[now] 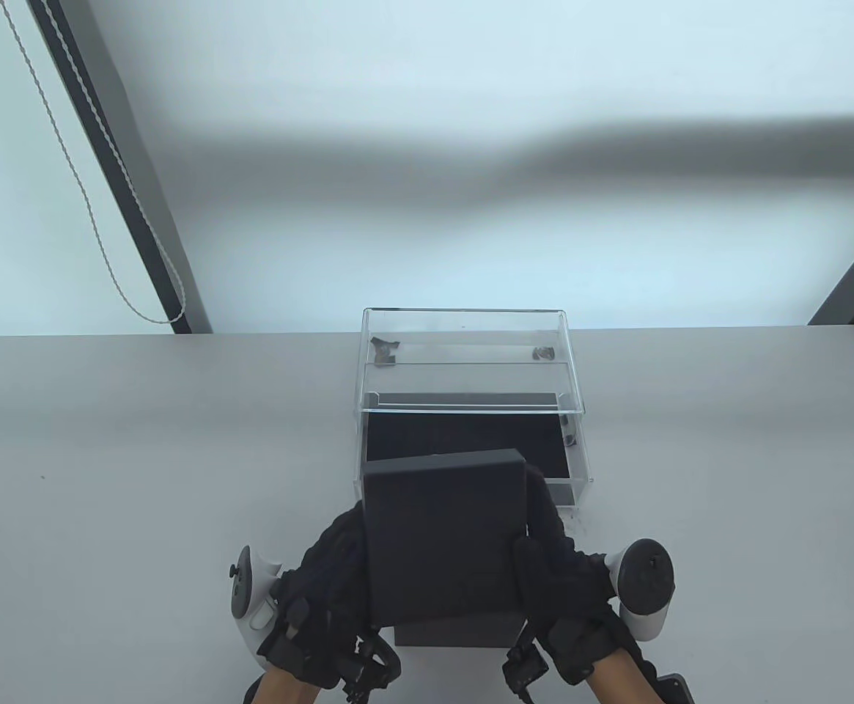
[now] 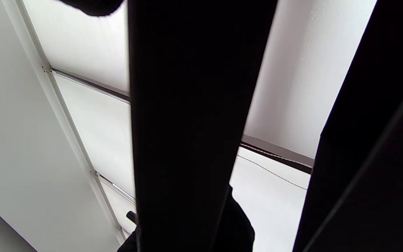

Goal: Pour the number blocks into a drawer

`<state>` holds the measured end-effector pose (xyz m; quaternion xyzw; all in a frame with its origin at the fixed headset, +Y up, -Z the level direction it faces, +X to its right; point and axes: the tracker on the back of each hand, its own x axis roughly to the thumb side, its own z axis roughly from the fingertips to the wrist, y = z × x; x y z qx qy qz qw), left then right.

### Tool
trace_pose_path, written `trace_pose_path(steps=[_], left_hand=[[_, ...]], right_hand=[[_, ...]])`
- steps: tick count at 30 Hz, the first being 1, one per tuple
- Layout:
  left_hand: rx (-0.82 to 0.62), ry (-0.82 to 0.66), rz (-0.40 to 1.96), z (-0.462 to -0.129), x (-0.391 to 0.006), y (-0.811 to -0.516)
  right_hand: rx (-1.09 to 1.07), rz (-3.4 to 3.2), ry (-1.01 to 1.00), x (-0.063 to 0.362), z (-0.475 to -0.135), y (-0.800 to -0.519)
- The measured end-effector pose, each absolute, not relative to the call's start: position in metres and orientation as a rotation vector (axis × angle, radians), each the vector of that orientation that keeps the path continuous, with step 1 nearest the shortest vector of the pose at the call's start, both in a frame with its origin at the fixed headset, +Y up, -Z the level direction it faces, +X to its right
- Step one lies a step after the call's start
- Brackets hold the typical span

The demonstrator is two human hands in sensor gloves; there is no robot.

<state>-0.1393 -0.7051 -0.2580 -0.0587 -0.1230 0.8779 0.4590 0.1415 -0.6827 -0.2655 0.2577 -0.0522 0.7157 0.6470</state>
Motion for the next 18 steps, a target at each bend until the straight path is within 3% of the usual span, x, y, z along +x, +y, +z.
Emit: trace_pose_path(steps=[3,13,18], left_hand=[[-0.102,-0.282,2.167,-0.257,-0.139,-0.704],[0.222,-0.204,1.826,-0.253,-0.154,-0.698],[0.247,-0.186,1.774,-0.254,-0.153,-0.702]], right_hand=[[0.571,1.624,-0.116,0.142,-0.265,-0.681],[0.486,1.576,-0.035,0.136,-0.258,-0.682],[0.461,1.622,-0.011,0.135,-0.259,-0.687]])
